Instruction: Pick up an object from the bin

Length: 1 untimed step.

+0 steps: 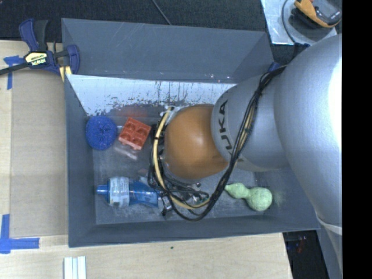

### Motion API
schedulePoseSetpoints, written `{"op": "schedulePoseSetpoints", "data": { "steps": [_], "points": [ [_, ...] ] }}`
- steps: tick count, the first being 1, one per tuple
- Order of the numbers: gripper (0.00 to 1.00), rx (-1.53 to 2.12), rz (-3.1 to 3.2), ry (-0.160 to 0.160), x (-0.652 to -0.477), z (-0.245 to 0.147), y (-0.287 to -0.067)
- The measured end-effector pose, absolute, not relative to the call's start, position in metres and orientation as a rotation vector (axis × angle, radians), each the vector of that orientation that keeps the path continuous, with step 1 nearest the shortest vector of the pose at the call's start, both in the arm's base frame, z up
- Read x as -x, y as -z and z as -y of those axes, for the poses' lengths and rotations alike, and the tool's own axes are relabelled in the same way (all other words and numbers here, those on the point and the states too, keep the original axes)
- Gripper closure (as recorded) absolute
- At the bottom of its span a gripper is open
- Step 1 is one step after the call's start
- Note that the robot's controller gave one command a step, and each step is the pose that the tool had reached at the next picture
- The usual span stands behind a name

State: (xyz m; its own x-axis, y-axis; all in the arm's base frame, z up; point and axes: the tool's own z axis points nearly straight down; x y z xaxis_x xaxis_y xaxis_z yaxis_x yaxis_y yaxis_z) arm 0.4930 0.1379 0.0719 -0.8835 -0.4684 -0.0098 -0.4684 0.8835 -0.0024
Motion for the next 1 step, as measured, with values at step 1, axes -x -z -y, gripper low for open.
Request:
{"op": "schedulePoseSetpoints", "data": {
  "steps": [1],
  "points": [
    [1.00, 0.755, -3.039, 0.000, -0.4930, -0.1378, -0.0719]
  ]
}}
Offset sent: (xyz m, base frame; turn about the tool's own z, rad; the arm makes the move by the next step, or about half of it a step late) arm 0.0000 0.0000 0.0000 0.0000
